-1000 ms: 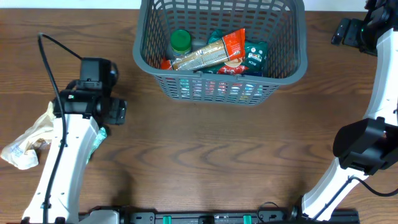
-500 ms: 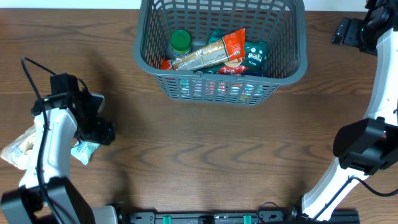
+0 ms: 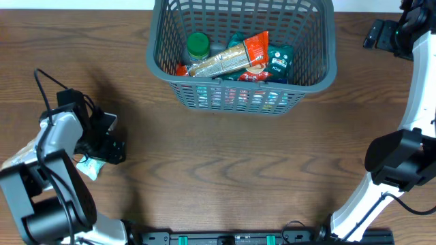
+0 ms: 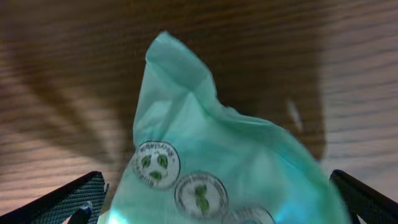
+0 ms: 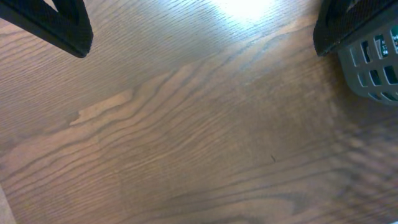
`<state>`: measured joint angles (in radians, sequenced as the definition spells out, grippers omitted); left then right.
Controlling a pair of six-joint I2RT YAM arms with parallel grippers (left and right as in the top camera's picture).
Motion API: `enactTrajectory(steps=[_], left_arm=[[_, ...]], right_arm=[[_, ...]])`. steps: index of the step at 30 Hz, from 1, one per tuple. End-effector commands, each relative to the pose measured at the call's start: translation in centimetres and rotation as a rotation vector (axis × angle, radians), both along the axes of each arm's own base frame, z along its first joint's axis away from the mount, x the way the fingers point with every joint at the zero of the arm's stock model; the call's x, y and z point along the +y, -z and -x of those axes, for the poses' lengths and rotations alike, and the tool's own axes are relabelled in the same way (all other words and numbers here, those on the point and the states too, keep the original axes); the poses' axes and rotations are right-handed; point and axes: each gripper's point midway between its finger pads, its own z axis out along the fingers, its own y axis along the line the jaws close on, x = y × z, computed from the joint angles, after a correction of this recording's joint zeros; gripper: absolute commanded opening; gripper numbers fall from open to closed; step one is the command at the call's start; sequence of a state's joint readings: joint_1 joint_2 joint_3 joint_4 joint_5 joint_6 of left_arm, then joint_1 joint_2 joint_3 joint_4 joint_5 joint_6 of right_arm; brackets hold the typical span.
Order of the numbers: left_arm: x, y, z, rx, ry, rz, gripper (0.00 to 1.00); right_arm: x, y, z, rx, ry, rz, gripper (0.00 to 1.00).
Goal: Pack container
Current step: 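Grasp the mint-green wipes pouch with the left gripper and lift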
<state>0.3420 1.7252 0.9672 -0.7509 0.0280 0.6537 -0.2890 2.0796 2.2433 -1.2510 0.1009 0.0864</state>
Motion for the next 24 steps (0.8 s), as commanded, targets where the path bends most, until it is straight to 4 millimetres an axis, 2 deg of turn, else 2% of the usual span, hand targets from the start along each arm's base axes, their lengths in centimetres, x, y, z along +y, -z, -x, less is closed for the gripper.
enactTrajectory(steps=[1,2,8,11,13,16,18,20,23,24], left_arm=[[-0.1,1.1,0.7,0.035,0.011,0.033,1.0],[-0.2,1.2,0.7,0.04,0.011,0.035,0.98],[-1.0,1.2,0.4,0.024,-0.047,0.083,0.7],[-1.8,1.1,0.2,0.012,-0.127,0.12,0.49],[-2.6,0.8,-0.2,-0.01,-0.155,0.164,0.3],[-3.6,-0.1,-1.2,-0.042,-0.239,0.214,0.13],[-3.8,-0.7,-1.9,-0.062,-0.305,0.223,0.06],[-4.0,-1.9,-2.9,-0.093,-0.386,0.227,0.06],[-4.0,-5.1,-5.2,-0.18,-0.528,0.235,0.06],[-4.2,-6.8,-6.2,-0.226,-0.558,0.253,0.06]], right_arm=[[-0.2,0.1,0.1,0.007,-0.009,0.001,0.99],[-0.1,0.1,0.2,0.008,-0.009,0.001,0.99],[-0.1,0.2,0.3,0.012,-0.009,0.0,0.99],[-0.1,0.2,0.3,0.014,-0.013,0.002,0.99],[-0.1,0.2,0.3,0.015,-0.019,0.004,0.99],[-0.1,0.2,0.3,0.017,-0.025,0.007,0.99],[-0.1,0.2,0.3,0.019,-0.033,0.011,0.99],[-0.1,0.2,0.3,0.02,-0.035,0.012,0.99],[-0.1,0.2,0.3,0.02,-0.035,0.012,0.99],[-0.2,0.2,0.3,0.02,-0.034,0.013,0.99]])
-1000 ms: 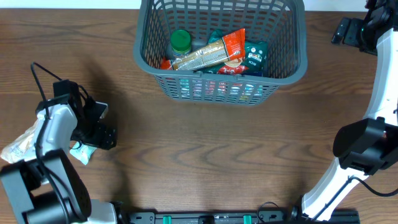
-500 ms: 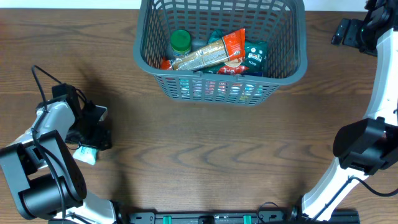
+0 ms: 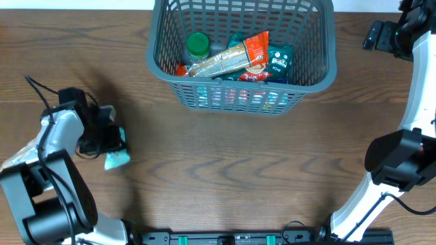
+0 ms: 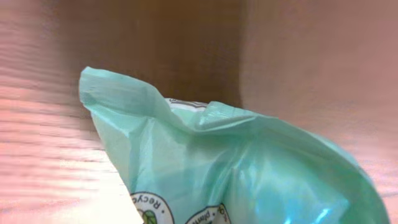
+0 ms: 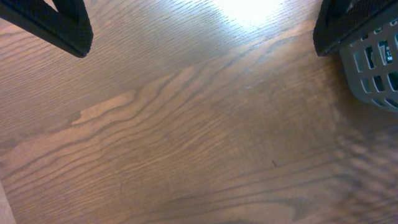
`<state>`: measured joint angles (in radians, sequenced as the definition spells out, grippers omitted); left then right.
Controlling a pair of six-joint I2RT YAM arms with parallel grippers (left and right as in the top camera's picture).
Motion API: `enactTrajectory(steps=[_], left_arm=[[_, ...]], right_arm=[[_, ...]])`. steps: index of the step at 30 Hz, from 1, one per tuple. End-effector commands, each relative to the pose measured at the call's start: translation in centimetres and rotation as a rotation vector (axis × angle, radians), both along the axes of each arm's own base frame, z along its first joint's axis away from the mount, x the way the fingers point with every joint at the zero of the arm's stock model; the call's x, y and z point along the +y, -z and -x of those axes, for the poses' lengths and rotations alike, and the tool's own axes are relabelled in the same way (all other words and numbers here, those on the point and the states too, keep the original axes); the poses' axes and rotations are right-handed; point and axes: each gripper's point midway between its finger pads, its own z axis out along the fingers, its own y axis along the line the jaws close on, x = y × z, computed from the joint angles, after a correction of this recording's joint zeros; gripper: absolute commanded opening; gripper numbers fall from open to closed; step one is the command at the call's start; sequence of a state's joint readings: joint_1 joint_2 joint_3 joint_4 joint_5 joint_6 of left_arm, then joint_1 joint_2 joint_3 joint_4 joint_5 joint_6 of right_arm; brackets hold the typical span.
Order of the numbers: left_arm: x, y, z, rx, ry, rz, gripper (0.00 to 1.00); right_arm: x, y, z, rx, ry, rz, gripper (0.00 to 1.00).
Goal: Pack container
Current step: 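Grasp the mint-green wipes pouch with the left gripper and lift, then carry the wipes pouch over the basket and release it inside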
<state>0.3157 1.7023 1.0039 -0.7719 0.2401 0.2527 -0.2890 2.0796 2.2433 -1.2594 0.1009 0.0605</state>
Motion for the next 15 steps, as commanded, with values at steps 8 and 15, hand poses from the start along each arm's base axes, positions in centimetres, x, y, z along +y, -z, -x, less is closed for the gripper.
enactTrajectory(steps=[8,15], left_arm=[[-2.1,-22.1,-11.4,-0.59,-0.25,0.091,0.05],[-9.4,-35.8,-14.8,-0.925,0.013,0.104,0.05]], right_arm=[[-0.2,0.0,0.0,0.002,-0.011,0.007,0.99],[-0.2,0.1,0.1,0.005,-0.011,0.006,0.99]])
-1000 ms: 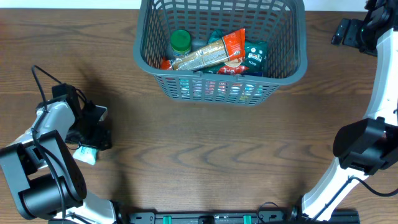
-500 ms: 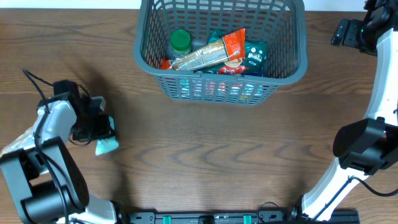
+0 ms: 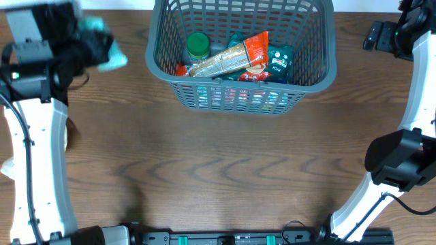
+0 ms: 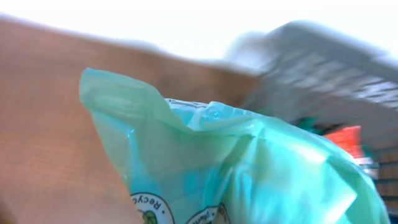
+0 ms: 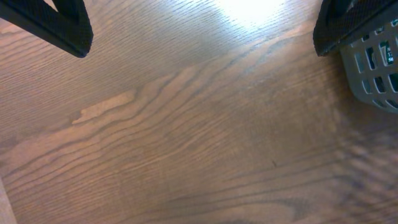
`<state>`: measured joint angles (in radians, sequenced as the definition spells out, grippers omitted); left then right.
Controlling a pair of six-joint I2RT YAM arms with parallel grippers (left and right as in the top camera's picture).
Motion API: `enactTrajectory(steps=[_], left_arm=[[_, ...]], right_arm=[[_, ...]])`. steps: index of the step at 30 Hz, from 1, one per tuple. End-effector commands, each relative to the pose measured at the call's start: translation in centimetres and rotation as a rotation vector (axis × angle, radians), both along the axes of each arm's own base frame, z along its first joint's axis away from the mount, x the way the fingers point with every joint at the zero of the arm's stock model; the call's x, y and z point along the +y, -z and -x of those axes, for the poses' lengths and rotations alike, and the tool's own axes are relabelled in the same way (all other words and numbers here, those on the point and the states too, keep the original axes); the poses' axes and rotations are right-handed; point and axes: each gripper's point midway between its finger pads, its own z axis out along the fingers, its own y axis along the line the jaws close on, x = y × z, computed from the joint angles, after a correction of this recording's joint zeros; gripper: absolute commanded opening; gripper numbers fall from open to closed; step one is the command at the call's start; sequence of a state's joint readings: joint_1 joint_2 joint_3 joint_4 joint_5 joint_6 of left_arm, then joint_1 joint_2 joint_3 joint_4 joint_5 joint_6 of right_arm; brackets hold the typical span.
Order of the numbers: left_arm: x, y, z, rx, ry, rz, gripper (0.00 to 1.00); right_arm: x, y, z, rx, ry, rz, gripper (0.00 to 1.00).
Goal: Pack container
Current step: 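Carry the wipes pouch over the basket and release it inside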
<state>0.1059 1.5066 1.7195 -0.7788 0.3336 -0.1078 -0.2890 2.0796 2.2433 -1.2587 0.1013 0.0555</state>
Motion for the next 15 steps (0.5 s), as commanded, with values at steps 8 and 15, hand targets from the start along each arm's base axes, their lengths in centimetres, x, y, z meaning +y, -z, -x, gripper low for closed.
enactTrajectory(steps=[8,15], left_arm=[[-15.1,-7.9,-2.0,-0.39,0.563,-0.476,0.05],[-22.4,-0.6,-4.8,-0.434,0.911,-0.862,0.06]], right_arm=[[-0.1,0.2,0.3,0.015,-0.007,0.0,0.99],[-0.1,0.3,0.5,0.022,-0.007,-0.002,0.99]])
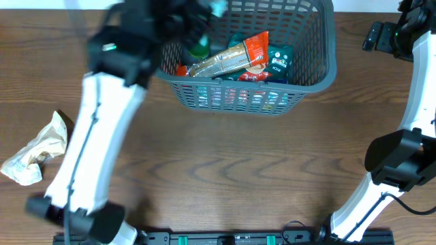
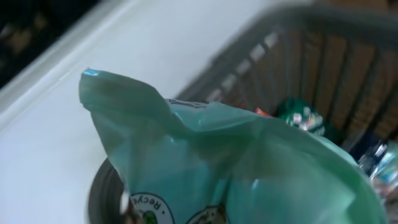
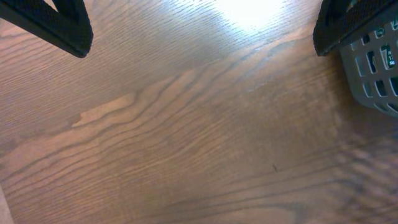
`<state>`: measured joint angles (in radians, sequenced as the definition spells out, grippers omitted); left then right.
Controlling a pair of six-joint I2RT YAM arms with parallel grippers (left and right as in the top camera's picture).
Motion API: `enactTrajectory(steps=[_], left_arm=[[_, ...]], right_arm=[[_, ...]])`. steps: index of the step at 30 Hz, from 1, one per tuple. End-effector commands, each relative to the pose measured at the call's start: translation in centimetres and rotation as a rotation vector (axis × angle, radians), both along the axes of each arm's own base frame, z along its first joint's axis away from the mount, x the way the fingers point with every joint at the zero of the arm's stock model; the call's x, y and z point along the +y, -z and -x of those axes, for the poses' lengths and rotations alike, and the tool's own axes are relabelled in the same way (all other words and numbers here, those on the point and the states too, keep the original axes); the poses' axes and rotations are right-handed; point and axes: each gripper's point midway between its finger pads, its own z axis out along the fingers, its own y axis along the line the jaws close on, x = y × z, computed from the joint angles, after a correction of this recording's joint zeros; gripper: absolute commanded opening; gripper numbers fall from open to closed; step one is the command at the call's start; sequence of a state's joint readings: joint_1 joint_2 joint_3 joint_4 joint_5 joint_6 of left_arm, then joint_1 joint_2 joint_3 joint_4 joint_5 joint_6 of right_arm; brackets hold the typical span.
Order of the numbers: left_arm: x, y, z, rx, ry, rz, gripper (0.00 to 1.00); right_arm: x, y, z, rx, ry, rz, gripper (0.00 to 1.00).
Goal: Pack container
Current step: 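Carry the wipes pouch over the basket and release it inside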
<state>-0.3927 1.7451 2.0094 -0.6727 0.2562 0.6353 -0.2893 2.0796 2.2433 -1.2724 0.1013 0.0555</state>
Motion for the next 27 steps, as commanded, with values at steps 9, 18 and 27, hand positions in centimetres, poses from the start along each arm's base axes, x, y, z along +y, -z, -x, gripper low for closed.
enactTrajectory(steps=[9,18,27], left_arm=[[-0.1,17.9,-7.0,0.15,0.039,-0.436,0.07],[-0.1,23.6,-6.8,0.273,0.06,-0.484,0.43],[0.6,10.9,-6.1,0.023,-0.023,-0.422,0.49]], right_arm=[[0.0,0.5,0.9,0.04,-0.007,-0.007,0.99],[0.0,0.4,0.9,0.039,-0.007,-0.007,0.99],[0.0,0.4,0.8,0.039,-0.007,-0.007,0.99]])
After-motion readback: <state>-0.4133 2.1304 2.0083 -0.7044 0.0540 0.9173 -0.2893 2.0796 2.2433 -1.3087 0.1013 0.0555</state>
